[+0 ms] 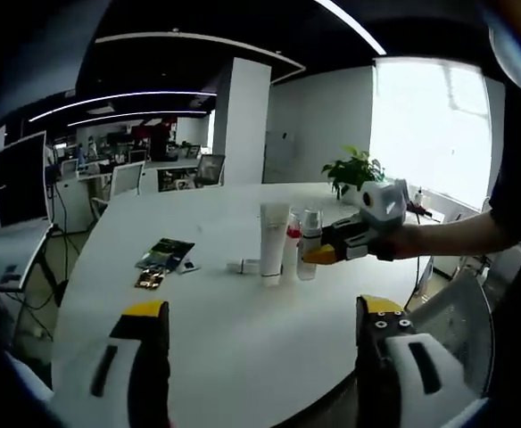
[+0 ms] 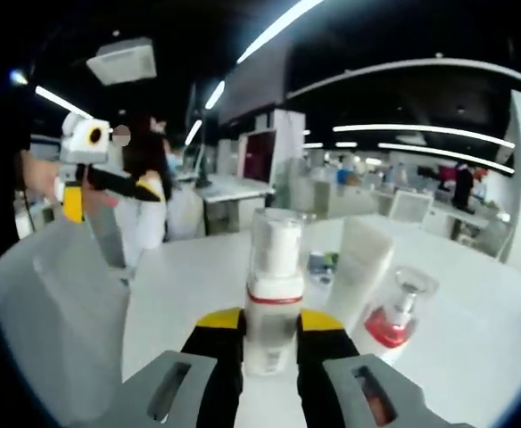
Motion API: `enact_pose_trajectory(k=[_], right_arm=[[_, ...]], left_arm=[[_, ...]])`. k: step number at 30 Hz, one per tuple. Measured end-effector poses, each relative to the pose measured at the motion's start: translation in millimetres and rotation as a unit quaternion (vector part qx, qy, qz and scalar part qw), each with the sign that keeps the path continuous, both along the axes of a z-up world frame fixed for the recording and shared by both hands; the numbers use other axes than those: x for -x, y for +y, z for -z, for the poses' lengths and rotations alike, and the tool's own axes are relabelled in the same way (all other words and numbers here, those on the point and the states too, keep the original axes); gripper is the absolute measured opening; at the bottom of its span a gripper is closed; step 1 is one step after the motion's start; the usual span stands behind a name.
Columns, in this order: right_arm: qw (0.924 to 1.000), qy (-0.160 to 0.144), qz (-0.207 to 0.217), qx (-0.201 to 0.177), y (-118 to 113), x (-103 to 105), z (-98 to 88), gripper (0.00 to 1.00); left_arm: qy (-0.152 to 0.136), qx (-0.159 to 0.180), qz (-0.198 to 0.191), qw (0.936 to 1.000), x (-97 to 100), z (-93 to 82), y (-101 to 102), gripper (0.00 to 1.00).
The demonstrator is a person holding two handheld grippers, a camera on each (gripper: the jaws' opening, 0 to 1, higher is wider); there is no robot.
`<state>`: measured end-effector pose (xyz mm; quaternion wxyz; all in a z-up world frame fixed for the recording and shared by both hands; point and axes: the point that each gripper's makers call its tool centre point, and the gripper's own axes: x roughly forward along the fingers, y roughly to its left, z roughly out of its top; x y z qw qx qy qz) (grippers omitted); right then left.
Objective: Arrange the skincare products in the storage area until every visible bottle or jar stands upright without overlapping.
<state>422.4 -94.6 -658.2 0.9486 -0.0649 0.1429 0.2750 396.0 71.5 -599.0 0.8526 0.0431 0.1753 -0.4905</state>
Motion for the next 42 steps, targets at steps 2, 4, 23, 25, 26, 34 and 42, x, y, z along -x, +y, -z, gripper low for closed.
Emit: enact_pose_trajectory(k=[2,4,23,25,26,34,42], right_arm=[[1.0000,0.002,0.000,0.001,-2,-1,3.6,0.13],[1.0000,0.004,0.000,0.001,-3,-1,7.8,0.13],[0.9996,0.028,0.000,0.003,-7,-10,48.6,0.14],[0.9996,0.027,-0.001,0.003,-8,-12,49.7,0.14],[0.9996,0.027,-0.002,0.005,-8,-13,51.1,0.14],[0.9995,0.028,-0.003,0.012,-10,-17,58.2,0.14],[0.9993,0.034,-0.001,0.018,-12,-15,68.9,0.14]], left_arm=[[0.000,-0.002,0.001,1.0000,-0.7,1.0,-2,0.82],[0.001,-0.003,0.004,1.0000,-2.0,2.2,-5,0.81],[0.012,-0.019,0.013,0.9997,-12.2,14.9,-20,0.81],[0.014,-0.021,0.013,0.9996,-13.0,16.6,-20,0.80],[0.015,-0.022,0.014,0.9996,-13.6,17.3,-21,0.80],[0.018,-0.027,0.018,0.9993,-15.4,21.4,-25,0.80],[0.022,-0.033,0.021,0.9990,-16.6,25.8,-26,0.79]])
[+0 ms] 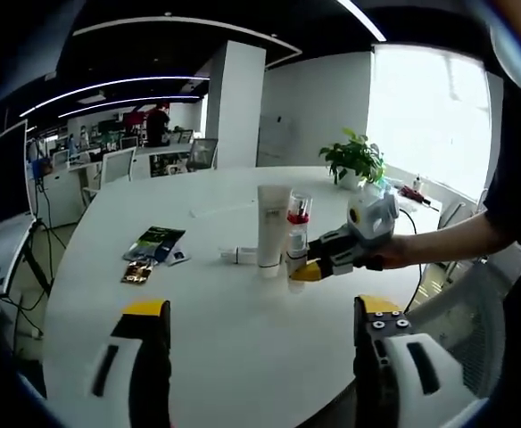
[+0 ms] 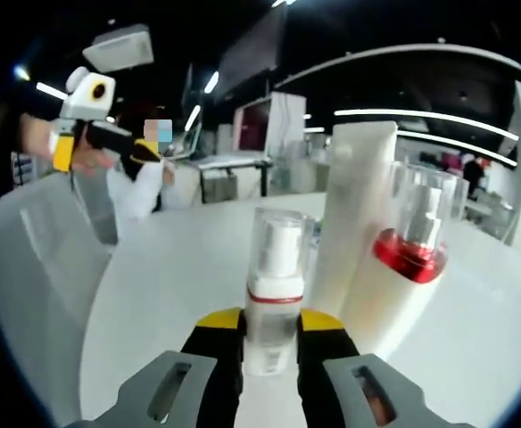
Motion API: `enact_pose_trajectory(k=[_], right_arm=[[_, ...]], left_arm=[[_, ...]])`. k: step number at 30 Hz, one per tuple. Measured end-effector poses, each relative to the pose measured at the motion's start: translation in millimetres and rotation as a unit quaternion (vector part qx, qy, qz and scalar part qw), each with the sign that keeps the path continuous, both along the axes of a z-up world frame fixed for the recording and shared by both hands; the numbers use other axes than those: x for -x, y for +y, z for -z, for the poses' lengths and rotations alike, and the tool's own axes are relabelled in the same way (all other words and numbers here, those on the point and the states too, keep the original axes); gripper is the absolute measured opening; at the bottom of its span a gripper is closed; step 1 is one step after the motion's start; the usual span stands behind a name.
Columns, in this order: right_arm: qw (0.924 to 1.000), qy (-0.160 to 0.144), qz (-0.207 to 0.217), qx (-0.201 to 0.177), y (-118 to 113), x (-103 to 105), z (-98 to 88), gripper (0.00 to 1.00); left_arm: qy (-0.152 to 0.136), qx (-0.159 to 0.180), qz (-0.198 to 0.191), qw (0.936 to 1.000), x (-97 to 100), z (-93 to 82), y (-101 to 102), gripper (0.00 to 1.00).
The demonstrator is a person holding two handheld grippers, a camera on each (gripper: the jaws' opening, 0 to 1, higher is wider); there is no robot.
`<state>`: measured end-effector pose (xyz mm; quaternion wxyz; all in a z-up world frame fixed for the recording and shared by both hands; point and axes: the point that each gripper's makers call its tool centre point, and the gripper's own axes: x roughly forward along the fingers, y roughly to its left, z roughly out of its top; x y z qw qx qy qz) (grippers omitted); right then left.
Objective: Arrange the skincare products in the storage area until every visible bottle or jar stands upright without overlapping.
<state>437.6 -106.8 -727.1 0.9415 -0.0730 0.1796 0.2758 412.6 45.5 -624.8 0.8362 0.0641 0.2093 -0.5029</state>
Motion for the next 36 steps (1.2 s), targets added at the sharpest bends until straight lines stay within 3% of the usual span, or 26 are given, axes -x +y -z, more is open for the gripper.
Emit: enact_pose_trajectory(k=[21,33,36], right_arm=[[0.9999,-0.011,0.006,-0.008,-2,9,9.8,0.14],[0.9998,0.001,-0.018,0.002,4,17,11.9,0.15],[0.9995,0.011,-0.028,0.010,7,19,14.6,0.21]], left_arm=[[0.005,-0.002,0.006,1.0000,-0.3,3.5,-4,0.79],[0.007,-0.007,0.009,0.9999,2.7,6.2,-5,0.78],[0.007,-0.007,0.008,0.9999,2.6,5.9,-4,0.78]])
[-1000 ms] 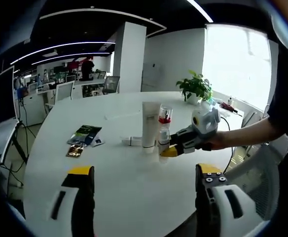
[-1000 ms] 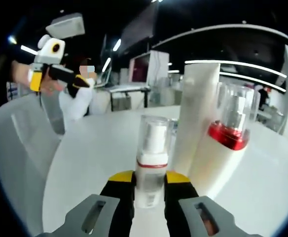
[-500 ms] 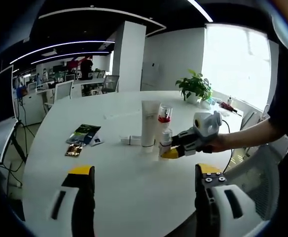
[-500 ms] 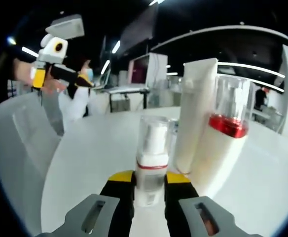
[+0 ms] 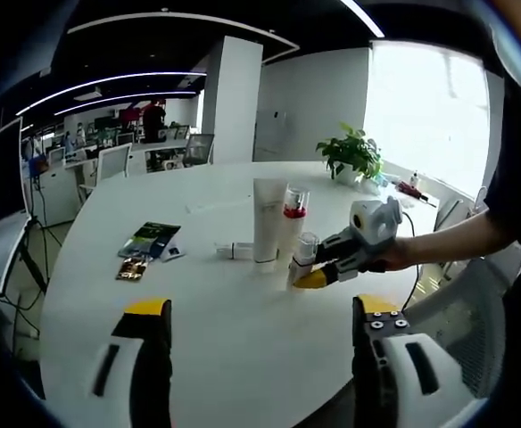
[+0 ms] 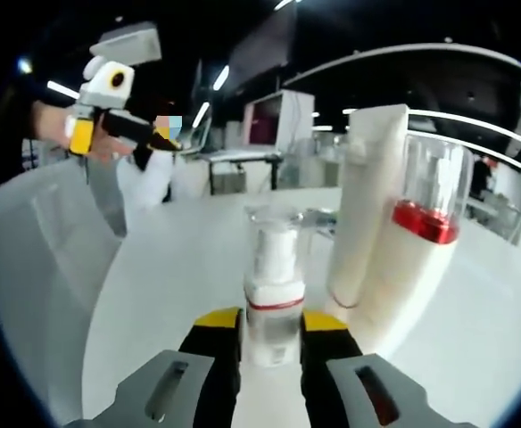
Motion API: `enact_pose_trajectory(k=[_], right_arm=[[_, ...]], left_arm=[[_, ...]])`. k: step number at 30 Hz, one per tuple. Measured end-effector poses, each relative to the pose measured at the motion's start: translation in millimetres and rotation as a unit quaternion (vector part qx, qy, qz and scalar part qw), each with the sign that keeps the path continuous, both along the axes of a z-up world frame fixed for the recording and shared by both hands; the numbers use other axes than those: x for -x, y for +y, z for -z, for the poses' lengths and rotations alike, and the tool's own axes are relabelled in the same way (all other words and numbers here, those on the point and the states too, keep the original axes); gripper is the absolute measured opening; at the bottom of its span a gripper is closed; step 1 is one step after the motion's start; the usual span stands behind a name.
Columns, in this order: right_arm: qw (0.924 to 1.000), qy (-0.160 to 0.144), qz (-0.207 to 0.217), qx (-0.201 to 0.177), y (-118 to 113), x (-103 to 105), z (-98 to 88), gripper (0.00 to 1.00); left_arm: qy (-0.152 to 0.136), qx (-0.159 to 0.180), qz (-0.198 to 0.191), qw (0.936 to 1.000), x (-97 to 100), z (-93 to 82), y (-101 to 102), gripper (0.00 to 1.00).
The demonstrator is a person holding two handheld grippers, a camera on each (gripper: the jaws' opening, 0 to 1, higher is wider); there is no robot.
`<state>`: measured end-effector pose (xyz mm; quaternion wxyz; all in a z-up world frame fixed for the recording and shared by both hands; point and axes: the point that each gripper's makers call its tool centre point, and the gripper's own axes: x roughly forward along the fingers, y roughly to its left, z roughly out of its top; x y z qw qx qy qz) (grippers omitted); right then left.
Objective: Arrange the skincare products in the storage area until every visible bottle or jar stands upright without overlapping.
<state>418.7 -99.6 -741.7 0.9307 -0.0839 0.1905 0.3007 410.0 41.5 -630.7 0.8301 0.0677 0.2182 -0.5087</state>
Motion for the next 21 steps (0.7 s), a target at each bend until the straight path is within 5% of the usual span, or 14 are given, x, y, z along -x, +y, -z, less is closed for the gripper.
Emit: enact_pose_trajectory(k=[21], right_arm=[[0.9951,0.071,0.059,0.034,-15,19,24.9,0.14]], left_arm=[[0.006,0.010,-0.004,0.9999,-2.9,0.6,0,0.77]])
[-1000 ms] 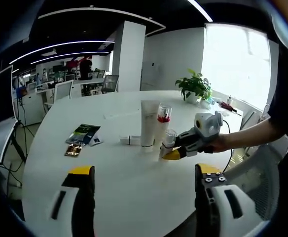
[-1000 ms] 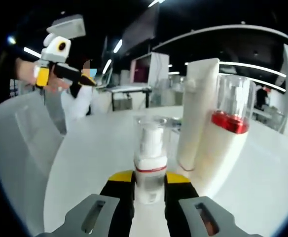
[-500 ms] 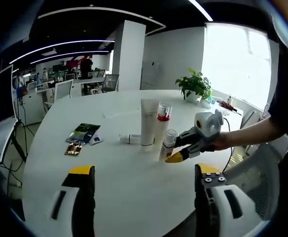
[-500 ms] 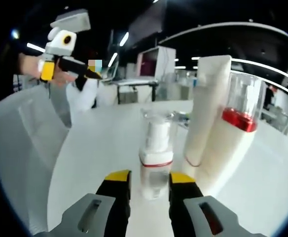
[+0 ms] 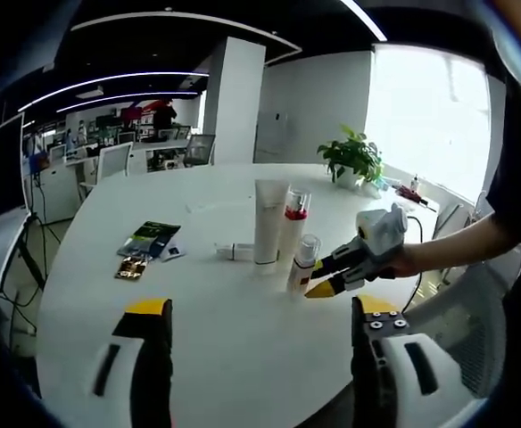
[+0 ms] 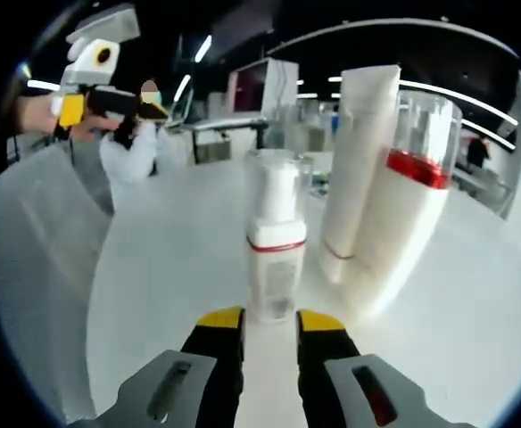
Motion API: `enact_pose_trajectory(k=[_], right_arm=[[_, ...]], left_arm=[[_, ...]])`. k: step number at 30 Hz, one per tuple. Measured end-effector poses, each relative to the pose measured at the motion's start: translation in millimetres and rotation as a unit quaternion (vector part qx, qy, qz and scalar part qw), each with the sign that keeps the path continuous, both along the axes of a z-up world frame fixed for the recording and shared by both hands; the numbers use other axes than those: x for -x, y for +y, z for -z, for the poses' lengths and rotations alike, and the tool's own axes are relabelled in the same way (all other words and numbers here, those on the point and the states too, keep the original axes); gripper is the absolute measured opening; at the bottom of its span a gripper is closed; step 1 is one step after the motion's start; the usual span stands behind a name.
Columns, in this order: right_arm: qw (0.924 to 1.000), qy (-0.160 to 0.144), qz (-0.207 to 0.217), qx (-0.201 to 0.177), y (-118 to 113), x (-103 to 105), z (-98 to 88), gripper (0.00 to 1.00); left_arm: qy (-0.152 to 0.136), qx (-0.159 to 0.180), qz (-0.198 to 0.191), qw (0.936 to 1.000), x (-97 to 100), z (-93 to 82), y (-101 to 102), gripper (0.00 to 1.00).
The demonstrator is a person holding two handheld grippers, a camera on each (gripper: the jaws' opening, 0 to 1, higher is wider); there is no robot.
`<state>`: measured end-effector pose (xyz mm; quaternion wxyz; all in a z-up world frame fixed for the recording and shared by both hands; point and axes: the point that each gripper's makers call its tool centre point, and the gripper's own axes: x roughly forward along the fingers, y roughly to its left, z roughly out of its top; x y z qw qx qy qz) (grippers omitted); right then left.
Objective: Arrange the skincare products in the storage area until every visible bottle or jar stands upright without overlapping.
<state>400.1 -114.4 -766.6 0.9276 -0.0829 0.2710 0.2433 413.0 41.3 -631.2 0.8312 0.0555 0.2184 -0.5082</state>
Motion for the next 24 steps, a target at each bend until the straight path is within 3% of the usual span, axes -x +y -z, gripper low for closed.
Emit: enact_pose_trajectory(k=[24], right_arm=[[0.9976,0.032,0.062,0.005,-5,-23,13.1,0.09]], left_arm=[[0.012,0.003,-0.019,0.9998,-8.4,7.2,15,0.74]])
